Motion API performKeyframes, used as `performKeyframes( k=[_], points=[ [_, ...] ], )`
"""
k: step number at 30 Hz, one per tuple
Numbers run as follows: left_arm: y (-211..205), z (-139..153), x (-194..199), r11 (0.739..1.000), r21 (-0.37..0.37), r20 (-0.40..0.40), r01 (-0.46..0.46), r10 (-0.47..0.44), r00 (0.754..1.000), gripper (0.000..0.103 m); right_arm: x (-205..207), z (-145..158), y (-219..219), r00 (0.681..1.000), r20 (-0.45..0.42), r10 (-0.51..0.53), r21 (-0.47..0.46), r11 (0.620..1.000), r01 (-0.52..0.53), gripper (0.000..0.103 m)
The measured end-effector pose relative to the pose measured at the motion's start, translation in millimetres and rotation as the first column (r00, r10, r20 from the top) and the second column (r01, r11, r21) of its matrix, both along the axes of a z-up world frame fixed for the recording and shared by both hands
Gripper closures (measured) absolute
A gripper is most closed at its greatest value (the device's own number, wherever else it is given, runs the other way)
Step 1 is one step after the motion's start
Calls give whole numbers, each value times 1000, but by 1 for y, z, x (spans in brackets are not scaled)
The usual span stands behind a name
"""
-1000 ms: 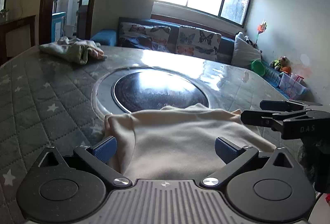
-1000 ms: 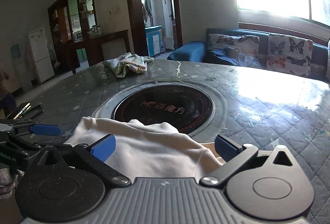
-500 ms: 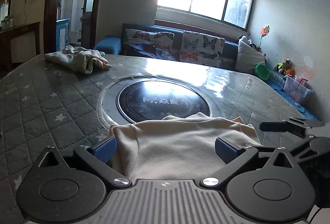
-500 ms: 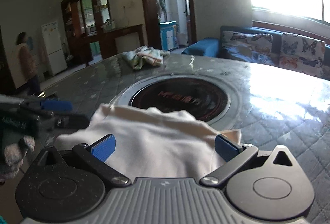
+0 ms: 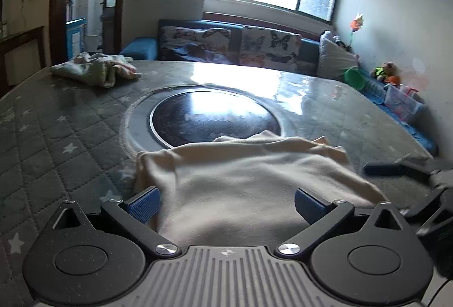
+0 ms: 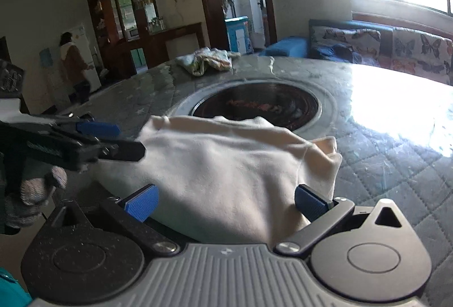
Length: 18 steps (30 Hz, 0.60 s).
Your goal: Fold clothes
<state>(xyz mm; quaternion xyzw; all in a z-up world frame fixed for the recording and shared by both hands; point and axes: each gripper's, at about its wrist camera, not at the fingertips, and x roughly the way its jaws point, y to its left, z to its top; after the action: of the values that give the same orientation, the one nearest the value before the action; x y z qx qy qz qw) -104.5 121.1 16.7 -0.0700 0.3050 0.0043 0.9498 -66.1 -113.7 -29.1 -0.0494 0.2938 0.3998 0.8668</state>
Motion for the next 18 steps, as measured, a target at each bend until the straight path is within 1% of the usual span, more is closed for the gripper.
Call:
performKeyframes(
  k=[2, 5, 6, 10, 12, 15, 18],
  points=[
    [2, -3, -1, 1000, 11, -5, -17, 17, 1000, 2, -2, 5, -1, 999, 41, -24, -4, 1000, 24, 0],
    [5, -5, -4, 999, 25, -7, -35, 35, 999, 4, 4, 4, -5, 994, 67, -82, -17, 996, 83, 0],
    [5, -6, -5, 999, 32, -8, -42, 43, 999, 4, 8, 3, -7, 990, 75, -117, -27, 993, 119, 0],
    [8, -9, -7, 997, 54, -17, -60, 61, 998, 10, 19, -2, -24, 974, 59, -218, -25, 975, 220, 0],
    [10, -12, -6, 996, 55, -25, -73, 75, 997, 11, 21, -5, -30, 963, 77, -257, -52, 964, 261, 0],
    [13, -16, -6, 995, 56, -41, -86, 88, 995, 16, 24, -11, -37, 954, 77, -289, -84, 952, 295, 0],
    [15, -21, -6, 994, 57, -56, -95, 99, 994, 15, 28, -23, -37, 949, 78, -304, -129, 941, 312, 0]
  ],
)
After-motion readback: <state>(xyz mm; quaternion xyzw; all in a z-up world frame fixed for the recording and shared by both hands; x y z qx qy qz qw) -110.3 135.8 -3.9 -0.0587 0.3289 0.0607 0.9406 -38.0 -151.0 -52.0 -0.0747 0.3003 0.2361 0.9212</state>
